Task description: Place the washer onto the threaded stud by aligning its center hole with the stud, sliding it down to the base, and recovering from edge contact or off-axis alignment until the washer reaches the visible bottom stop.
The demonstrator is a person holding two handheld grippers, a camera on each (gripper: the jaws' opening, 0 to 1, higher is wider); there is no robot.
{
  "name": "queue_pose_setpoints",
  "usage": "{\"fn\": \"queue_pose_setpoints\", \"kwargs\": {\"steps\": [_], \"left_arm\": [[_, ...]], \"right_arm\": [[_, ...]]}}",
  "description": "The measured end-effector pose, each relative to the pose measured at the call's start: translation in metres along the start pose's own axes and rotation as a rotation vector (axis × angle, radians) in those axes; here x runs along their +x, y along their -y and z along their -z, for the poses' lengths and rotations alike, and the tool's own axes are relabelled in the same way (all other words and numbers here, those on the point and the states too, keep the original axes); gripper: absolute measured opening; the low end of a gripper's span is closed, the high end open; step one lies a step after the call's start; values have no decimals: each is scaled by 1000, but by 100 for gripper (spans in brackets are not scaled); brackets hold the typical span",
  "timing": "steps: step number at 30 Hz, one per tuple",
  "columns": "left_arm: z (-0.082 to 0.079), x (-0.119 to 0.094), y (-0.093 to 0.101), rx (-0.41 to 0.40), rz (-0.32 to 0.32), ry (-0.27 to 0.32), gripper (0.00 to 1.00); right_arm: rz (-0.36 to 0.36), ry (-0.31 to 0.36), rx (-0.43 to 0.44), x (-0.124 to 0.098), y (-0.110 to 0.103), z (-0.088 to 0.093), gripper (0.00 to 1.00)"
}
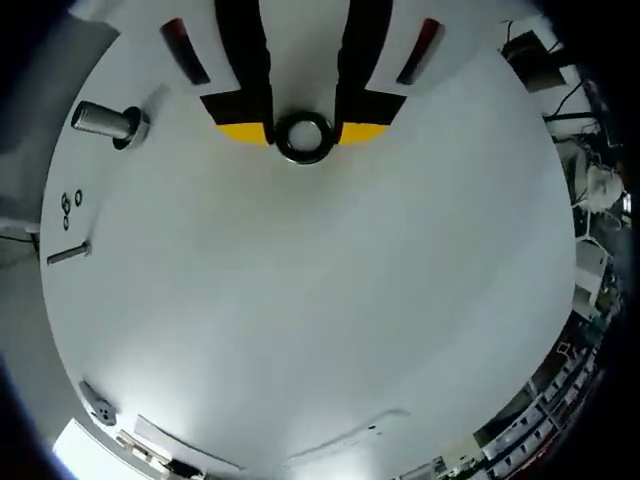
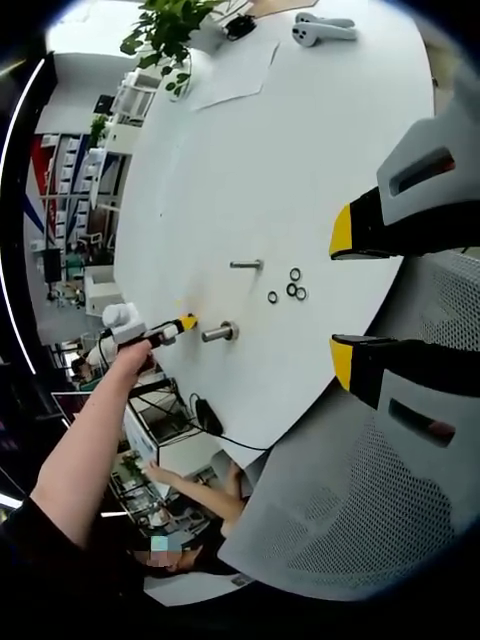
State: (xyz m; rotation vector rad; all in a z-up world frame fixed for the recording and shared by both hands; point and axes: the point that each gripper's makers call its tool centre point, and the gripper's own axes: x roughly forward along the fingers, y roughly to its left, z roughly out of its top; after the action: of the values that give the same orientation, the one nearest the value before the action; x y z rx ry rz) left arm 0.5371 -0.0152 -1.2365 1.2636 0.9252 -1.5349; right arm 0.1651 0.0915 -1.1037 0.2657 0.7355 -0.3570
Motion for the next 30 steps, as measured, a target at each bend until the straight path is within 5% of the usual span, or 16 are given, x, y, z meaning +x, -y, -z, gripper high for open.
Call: {"fn": "queue_pose_setpoints", "kwargs": {"steps": [8,17,30], "left_arm": [[-1,4,-11,-25,4,-16,21],[2,-4,7,-39,-6,-21,19],[0,-7,9,-31,-18,31,18]], "right_arm": [[4,3,0,0,1,0,33],[10,3,0,-1,1,-1,33],[10,4,1,-1,1,-2,33]]}}
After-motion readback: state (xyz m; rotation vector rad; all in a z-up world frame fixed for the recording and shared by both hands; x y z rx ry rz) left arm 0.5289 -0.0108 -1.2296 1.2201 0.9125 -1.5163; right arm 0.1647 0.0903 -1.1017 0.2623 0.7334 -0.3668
